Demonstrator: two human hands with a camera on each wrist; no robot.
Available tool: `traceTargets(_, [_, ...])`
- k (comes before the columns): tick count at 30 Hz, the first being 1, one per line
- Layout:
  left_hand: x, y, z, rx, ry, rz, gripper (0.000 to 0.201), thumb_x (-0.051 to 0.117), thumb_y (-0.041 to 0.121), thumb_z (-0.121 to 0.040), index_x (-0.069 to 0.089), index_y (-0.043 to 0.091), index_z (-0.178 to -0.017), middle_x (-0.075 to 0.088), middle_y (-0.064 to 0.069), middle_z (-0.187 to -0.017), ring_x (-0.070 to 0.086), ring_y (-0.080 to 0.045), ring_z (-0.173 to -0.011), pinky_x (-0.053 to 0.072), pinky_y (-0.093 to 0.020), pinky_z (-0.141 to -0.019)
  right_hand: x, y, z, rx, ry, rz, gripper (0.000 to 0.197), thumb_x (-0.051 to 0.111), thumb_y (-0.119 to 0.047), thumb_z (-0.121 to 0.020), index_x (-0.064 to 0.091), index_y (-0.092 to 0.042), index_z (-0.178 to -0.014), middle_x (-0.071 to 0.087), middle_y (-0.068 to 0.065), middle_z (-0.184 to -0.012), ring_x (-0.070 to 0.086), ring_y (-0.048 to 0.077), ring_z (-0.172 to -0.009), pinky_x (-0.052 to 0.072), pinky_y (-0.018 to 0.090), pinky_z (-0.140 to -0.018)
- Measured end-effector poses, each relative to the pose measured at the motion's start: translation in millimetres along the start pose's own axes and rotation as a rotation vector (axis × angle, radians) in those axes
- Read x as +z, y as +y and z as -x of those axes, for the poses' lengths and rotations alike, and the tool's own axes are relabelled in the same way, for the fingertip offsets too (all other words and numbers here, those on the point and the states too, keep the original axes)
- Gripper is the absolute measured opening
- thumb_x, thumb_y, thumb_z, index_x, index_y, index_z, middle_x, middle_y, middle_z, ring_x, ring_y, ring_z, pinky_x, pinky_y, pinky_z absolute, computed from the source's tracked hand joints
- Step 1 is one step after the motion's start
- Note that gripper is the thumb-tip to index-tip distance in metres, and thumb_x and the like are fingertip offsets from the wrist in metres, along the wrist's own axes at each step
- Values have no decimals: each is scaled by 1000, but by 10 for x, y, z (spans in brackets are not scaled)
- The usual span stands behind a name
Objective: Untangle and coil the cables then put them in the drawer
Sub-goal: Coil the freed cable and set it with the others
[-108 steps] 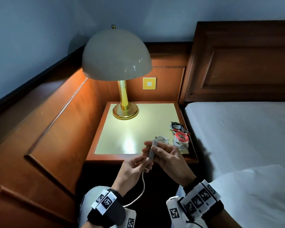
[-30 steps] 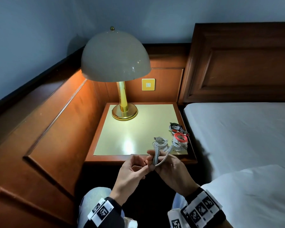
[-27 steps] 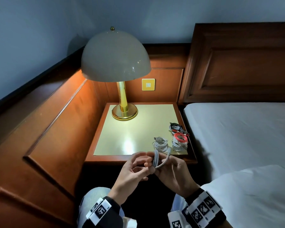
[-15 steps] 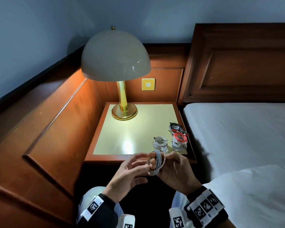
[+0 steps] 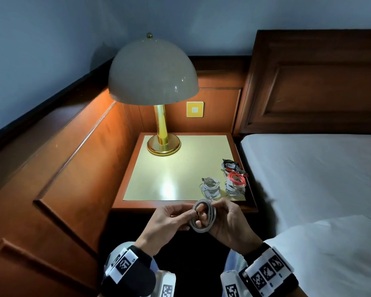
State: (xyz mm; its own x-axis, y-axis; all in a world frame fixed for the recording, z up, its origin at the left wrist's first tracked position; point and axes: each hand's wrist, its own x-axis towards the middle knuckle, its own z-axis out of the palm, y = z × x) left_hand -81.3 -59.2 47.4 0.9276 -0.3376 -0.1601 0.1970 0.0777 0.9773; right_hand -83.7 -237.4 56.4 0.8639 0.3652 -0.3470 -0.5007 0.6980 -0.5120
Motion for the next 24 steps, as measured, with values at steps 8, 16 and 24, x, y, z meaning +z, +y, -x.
traceTargets(8, [-19,43,-48,49,82,57,17,68,10,-93,75,2,-105,75,-21,-99,68,-22,-84,59,-26,-70,37,8,6,-205,54,254,29,35,1,-102,61,11,-96,61,26,-98,63,33,-90,59,30,-77])
traceTargets(16, [-72,-4,-66,105,193,98,27,75,23,-80,78,7,-100,74,-18,-90,66,-21,-78,59,-29,-71,-295,32,-10,-369,153,481,33,59,0,-98,60,-8,-130,67,15,-96,64,23,-83,57,31,-76])
traceTargets(24, [-37,-82,-94,120,232,68,16,71,12,-91,77,6,-105,77,-15,-94,71,-24,-82,57,-30,-71,-245,8,81,-361,77,618,29,50,0,-101,78,-6,-102,66,9,-78,51,16,-65,45,26,-61])
